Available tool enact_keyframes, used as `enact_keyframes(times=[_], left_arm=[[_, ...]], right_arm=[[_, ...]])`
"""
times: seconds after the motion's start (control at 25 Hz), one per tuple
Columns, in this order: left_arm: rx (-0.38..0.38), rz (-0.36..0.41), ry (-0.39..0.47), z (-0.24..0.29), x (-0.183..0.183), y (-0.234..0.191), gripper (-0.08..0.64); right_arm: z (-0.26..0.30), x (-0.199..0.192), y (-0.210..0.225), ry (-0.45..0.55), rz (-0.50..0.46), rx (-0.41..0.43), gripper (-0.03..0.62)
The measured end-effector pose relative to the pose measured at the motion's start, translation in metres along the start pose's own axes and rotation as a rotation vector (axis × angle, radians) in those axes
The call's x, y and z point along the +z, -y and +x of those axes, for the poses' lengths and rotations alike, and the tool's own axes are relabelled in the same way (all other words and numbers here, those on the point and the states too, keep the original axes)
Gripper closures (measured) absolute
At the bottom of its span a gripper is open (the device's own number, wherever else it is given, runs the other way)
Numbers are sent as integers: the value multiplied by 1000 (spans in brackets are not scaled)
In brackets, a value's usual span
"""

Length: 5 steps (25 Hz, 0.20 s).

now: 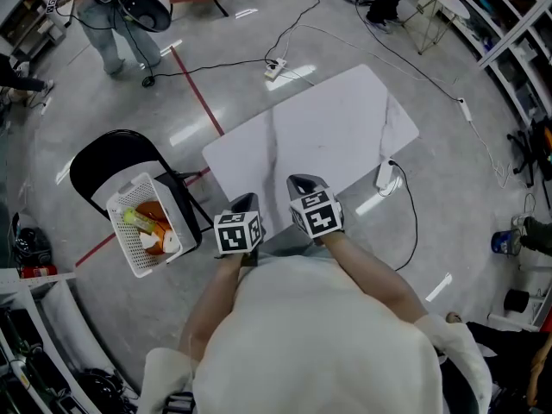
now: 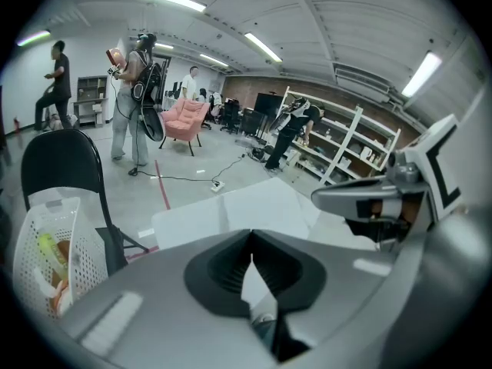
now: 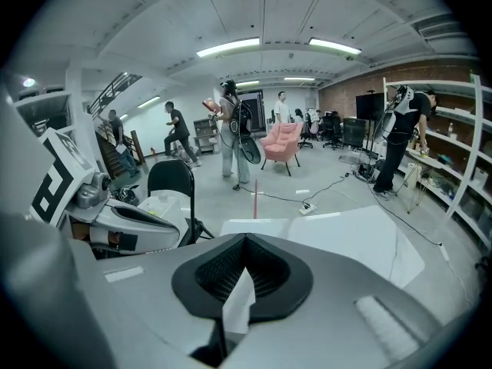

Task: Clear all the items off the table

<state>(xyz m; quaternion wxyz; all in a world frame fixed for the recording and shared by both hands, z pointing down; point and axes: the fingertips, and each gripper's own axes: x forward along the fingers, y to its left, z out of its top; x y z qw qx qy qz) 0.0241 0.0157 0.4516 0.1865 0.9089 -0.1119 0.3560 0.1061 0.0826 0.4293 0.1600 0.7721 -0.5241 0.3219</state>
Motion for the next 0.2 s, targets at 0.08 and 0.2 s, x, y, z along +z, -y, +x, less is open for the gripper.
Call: enact_keyframes(times=[0.08,0.2], left_arm=[[-1,1,-1,-1,0,-1,551],[-3,1,-1,-1,1,-1,551]], right_arm=[[0,2,-1,4,2,-2,595],[0,4,-2,9,7,-4,595]])
